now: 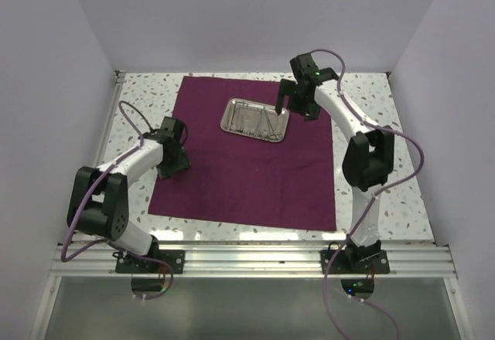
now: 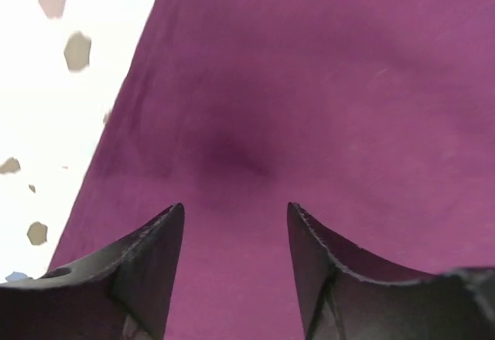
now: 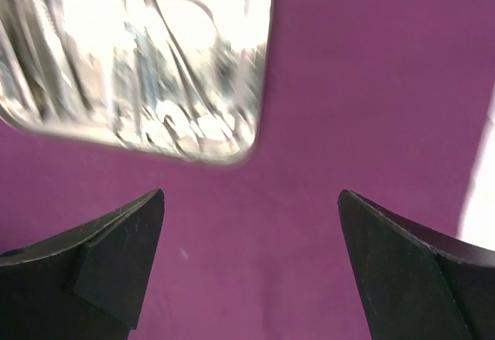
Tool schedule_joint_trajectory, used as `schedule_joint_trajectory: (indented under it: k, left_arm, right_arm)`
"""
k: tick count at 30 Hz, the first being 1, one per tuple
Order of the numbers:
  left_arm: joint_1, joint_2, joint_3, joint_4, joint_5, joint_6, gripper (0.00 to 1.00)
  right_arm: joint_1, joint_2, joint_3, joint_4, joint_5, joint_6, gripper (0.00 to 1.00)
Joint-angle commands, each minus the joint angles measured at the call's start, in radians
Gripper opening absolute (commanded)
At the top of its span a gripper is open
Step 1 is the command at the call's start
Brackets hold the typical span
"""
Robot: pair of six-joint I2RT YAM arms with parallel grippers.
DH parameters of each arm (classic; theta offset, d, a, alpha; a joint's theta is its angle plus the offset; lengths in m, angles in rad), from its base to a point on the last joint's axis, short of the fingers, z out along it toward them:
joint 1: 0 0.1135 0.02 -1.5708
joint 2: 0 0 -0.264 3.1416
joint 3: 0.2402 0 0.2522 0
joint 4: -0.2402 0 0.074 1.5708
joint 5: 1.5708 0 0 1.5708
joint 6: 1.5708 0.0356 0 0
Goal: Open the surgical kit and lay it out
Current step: Adjust the surgical kit at the center of the board, then pick up the medical item from the container.
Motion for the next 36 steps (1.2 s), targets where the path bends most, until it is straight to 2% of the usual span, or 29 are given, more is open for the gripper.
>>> schedule_joint_trajectory:
  k: [1, 2, 4, 5, 7, 8, 9, 10, 18, 26, 27, 28, 30, 31, 34, 36]
  left_arm:
    - [-0.005, -0.045, -0.07, 0.029, 0.009, -0.047, 0.57]
    - [-0.005, -0.045, -0.085, 0.031, 0.012, -0.053, 0.51]
    - [-0.005, -0.04, -0.133, 0.045, 0.031, -0.055, 0.46]
    - [-0.005, -0.039, -0.145, 0.051, 0.037, -0.055, 0.38]
    - [-0.004, -0.037, -0.177, 0.052, 0.034, -0.059, 0.29]
    - [-0.005, -0.04, -0.186, 0.052, 0.029, -0.061, 0.16]
    - [-0.004, -0.048, -0.194, 0.052, 0.025, -0.062, 0.1]
    - [-0.004, -0.053, -0.212, 0.052, 0.025, -0.062, 0.01]
    - [-0.004, -0.168, -0.282, 0.008, 0.012, -0.082, 0.0]
    - [-0.005, -0.194, -0.285, -0.03, 0.038, -0.097, 0.0]
    - [-0.004, -0.192, -0.283, -0.032, 0.042, -0.097, 0.02]
    - [-0.004, -0.192, -0.276, -0.032, 0.043, -0.096, 0.17]
    - [-0.004, -0.194, -0.268, -0.032, 0.043, -0.093, 0.37]
    - [-0.004, -0.194, -0.256, -0.034, 0.04, -0.093, 0.58]
    - [-0.004, -0.194, -0.23, -0.04, 0.037, -0.091, 0.73]
    - [-0.004, -0.192, -0.219, -0.04, 0.037, -0.085, 0.73]
  right_arm:
    - [-0.003, 0.162, 0.215, -0.006, -0.066, -0.047, 0.98]
    - [-0.002, 0.197, 0.298, -0.009, -0.086, -0.045, 0.98]
    - [-0.003, 0.292, 0.366, -0.018, -0.103, -0.039, 0.98]
    - [-0.002, 0.317, 0.425, -0.021, -0.103, -0.037, 0.98]
    - [-0.002, 0.361, 0.461, -0.026, -0.143, -0.028, 0.96]
    - [0.0, 0.387, 0.478, -0.023, -0.151, -0.028, 0.95]
    - [0.0, 0.395, 0.479, -0.017, -0.163, -0.03, 0.95]
    - [0.0, 0.401, 0.476, -0.006, -0.166, -0.031, 0.94]
    - [0.021, 0.449, 0.472, -0.004, -0.154, -0.071, 0.84]
    - [0.046, 0.507, 0.478, -0.006, -0.139, -0.085, 0.79]
    - [0.052, 0.51, 0.479, -0.006, -0.137, -0.088, 0.77]
    - [0.055, 0.515, 0.484, -0.009, -0.134, -0.094, 0.75]
    - [0.069, 0.529, 0.504, -0.018, -0.116, -0.106, 0.73]
    - [0.075, 0.533, 0.512, -0.021, -0.111, -0.117, 0.72]
    - [0.087, 0.544, 0.519, -0.024, -0.088, -0.123, 0.68]
    - [0.092, 0.556, 0.524, -0.032, -0.073, -0.123, 0.62]
